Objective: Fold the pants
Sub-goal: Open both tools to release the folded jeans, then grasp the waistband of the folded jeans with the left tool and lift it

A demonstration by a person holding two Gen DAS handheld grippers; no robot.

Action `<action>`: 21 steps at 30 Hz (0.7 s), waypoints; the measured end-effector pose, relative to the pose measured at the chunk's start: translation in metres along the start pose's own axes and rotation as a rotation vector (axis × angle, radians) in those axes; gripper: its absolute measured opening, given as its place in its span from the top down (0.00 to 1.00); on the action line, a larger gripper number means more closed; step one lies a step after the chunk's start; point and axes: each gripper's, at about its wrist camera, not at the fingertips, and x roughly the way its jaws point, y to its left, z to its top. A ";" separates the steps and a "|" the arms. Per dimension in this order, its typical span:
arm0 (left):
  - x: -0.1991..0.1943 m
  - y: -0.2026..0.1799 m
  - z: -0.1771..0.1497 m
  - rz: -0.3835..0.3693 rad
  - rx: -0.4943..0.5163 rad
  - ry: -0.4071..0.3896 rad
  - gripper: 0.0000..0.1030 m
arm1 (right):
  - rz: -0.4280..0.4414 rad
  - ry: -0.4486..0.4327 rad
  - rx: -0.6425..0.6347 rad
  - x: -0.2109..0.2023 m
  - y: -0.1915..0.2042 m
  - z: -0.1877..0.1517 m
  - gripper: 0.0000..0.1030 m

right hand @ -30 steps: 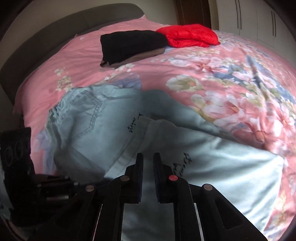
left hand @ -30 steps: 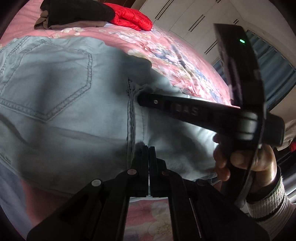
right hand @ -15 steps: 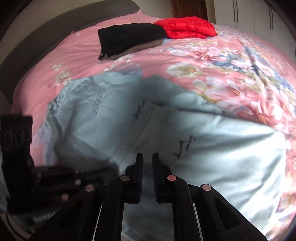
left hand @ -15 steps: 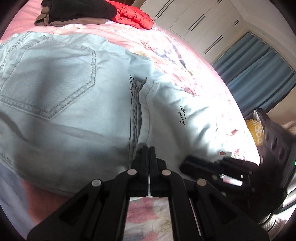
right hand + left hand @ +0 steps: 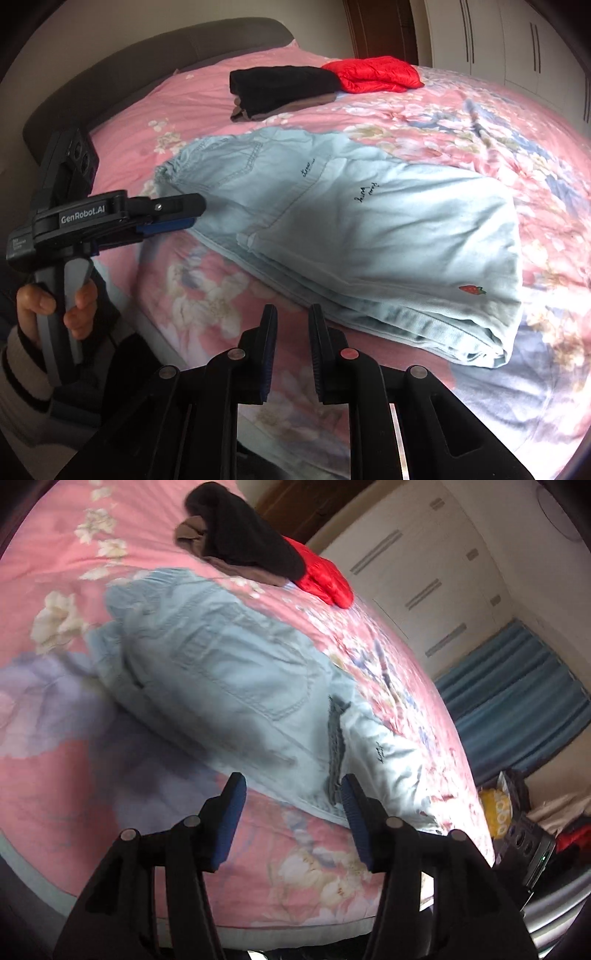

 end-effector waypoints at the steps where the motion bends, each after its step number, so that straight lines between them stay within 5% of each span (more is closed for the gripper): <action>1: -0.004 0.012 0.001 0.009 -0.045 -0.013 0.48 | 0.005 -0.008 0.000 0.000 0.003 0.000 0.83; 10: 0.007 0.075 0.020 -0.061 -0.308 -0.057 0.48 | 0.026 0.002 -0.004 0.009 0.014 0.004 0.81; 18: 0.030 0.083 0.055 -0.011 -0.334 -0.129 0.48 | 0.015 0.007 -0.005 0.016 0.011 0.016 0.81; 21: 0.036 0.082 0.068 0.005 -0.326 -0.139 0.55 | 0.016 0.015 -0.004 0.026 0.010 0.028 0.81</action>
